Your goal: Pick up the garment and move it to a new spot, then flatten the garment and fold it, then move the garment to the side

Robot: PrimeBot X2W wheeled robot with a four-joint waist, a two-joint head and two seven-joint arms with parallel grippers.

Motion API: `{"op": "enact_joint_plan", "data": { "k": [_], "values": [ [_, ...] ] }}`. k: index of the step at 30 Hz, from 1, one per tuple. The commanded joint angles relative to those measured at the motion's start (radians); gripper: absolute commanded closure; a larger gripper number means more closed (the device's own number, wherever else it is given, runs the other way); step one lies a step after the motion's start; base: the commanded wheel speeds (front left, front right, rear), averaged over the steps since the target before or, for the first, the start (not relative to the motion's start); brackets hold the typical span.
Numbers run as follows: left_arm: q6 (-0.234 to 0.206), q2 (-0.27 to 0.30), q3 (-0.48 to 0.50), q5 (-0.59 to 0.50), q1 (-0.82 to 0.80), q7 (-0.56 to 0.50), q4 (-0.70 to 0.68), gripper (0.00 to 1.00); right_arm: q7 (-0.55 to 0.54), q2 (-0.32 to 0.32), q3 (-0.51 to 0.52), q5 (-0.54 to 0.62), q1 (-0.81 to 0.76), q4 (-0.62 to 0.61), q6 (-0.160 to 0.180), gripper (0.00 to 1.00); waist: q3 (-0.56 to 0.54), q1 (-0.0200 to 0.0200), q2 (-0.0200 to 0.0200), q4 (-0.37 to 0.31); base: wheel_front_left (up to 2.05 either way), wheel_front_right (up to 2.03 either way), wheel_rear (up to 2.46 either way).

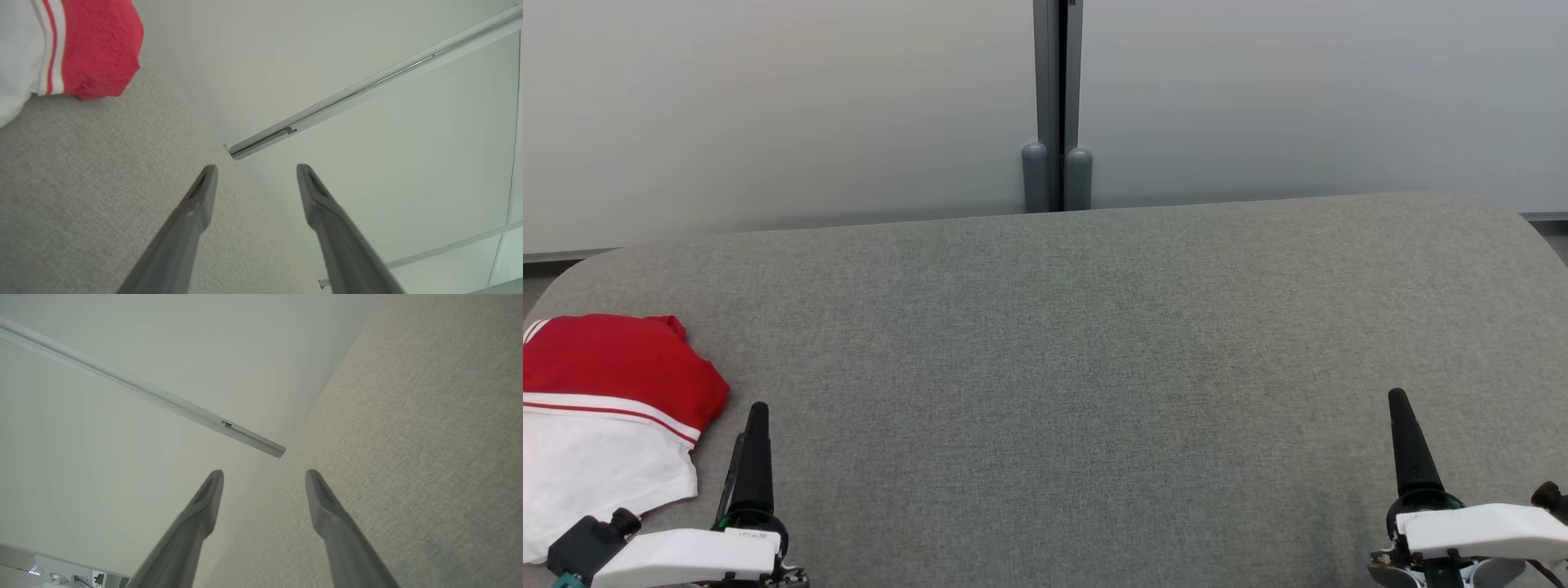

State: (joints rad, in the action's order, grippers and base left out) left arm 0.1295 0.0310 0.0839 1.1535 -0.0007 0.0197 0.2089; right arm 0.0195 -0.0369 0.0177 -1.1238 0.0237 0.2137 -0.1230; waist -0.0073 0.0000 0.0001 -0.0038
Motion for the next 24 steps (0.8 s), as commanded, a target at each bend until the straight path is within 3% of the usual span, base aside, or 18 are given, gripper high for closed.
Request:
{"op": "enact_joint_plan", "data": {
  "k": [1, 13, 24],
  "values": [
    [0.001, 0.008, 0.004, -0.043, -0.006, 0.009, -0.022, 0.0, 0.012, -0.012, -0.01, 0.047, 0.008, -0.023, -0.004, 0.0, 0.0, 0.0, -0.0001, 0.0, 0.0, 0.0, 0.0],
    [0.001, 0.013, -0.05, -0.279, 0.006, 0.049, -0.055, 0.0, 0.051, -0.031, -0.068, 0.224, -0.004, -0.049, -0.005, 0.0, -0.009, 0.0, -0.0001, 0.001, 0.0, 0.0, 0.0],
    [0.001, 0.014, -0.071, -0.419, 0.025, 0.085, -0.086, 0.0, 0.087, -0.039, -0.095, 0.351, -0.014, -0.077, -0.006, 0.0, -0.016, 0.0, -0.0001, 0.002, 0.0, 0.0, 0.0]
  ]
}}
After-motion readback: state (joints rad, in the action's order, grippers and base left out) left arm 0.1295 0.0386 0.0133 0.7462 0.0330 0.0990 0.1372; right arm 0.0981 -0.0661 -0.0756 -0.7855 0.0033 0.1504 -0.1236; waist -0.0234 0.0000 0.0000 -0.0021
